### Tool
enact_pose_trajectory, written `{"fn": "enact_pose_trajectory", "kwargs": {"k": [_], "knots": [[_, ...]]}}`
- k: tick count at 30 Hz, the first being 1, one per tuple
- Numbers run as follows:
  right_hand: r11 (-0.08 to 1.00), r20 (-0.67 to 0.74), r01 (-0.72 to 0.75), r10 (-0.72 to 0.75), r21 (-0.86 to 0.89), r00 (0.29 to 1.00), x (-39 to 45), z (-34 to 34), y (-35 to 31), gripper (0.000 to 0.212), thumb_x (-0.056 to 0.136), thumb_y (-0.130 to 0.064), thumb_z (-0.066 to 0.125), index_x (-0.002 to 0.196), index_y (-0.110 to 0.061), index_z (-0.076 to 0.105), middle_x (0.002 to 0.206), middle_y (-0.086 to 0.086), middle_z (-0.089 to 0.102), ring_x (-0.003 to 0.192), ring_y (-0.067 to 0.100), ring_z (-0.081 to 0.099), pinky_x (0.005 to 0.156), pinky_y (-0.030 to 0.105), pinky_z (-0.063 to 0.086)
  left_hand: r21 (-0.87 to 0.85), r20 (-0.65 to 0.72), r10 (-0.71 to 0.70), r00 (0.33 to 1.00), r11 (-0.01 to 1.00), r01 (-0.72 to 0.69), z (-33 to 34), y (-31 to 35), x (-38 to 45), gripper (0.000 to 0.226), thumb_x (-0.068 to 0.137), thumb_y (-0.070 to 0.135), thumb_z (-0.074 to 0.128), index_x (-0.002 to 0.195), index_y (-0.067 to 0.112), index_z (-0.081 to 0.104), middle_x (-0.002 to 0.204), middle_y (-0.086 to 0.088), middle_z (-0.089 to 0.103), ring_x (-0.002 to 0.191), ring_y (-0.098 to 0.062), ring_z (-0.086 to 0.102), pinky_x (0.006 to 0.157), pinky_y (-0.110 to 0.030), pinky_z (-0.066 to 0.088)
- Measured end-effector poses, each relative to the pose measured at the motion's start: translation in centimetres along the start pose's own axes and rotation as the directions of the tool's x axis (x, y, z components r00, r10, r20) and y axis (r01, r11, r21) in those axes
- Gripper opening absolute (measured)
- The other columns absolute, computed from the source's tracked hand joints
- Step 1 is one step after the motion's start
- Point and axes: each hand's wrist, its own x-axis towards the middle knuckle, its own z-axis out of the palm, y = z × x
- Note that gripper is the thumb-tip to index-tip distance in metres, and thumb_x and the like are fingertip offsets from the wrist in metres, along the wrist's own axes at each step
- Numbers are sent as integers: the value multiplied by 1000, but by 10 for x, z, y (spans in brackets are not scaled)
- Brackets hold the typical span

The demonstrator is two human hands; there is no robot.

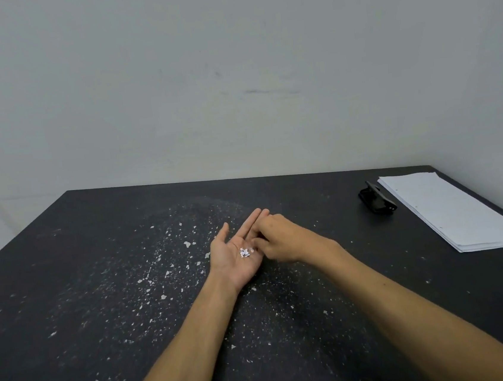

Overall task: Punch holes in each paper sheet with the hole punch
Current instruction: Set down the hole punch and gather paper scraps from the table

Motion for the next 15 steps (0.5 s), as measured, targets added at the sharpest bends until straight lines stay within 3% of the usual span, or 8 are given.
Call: {"fn": "enact_pose_trajectory", "kwargs": {"k": [4, 6, 8, 11, 13, 15], "knots": [[1000, -68, 30, -30, -8, 997, 0, -1, -5, 11, 98, -19, 64, 93, -14, 72, 83, -3, 59, 77, 14, 59, 66, 28, 47, -25, 2, 17, 1000, 1000, -17, 2, 4, -8, 65, 107, 45, 31, 142, -5, 53, 144, -23, 57, 136, -33, 53, 118, -40, 38], [999, -125, 46, -46, -5, 991, 1, -4, -6, 10, 94, -20, 69, 91, -12, 74, 82, -8, 59, 77, 10, 59, 70, 30, 52, -51, 7, 30, 1000, 998, -29, 5, 6, -10, 64, 107, 44, 32, 141, -5, 54, 141, -24, 59, 128, -34, 60, 105, -42, 52], [997, -180, 53, -43, 55, 983, 2, -8, -4, 8, 93, -19, 70, 91, -15, 76, 76, -15, 60, 70, 1, 57, 69, 23, 50, -88, 0, 52, 999, 995, -51, 8, 7, -11, 63, 107, 43, 33, 140, -7, 54, 136, -25, 62, 118, -35, 66, 91, -42, 60], [985, -309, 9, 44, 169, 950, -2, -18, 5, 10, 97, -22, 69, 98, -17, 77, 80, -15, 64, 71, -7, 57, 63, 8, 40, -119, -16, 75, 997, 990, -76, 6, 9, -11, 63, 108, 42, 33, 139, -10, 52, 138, -29, 59, 126, -40, 61, 108, -45, 48], [979, -335, -37, 104, 200, 936, -7, -21, 18, 13, 98, -24, 68, 99, -16, 79, 86, -10, 70, 76, -3, 61, 70, 11, 47, -143, -23, 62, 998, 988, -65, 1, 12, -11, 65, 108, 43, 31, 140, -10, 51, 141, -30, 56, 134, -40, 54, 119, -46, 36], [980, -246, -117, 155, 163, 957, -12, -19, 34, 13, 98, -20, 69, 99, -14, 81, 92, -5, 76, 81, 3, 65, 83, 22, 56, -156, -23, 58, 998, 986, -61, -4, 14, -11, 66, 108, 43, 31, 140, -11, 51, 141, -30, 56, 136, -41, 51, 121, -46, 32]]}}
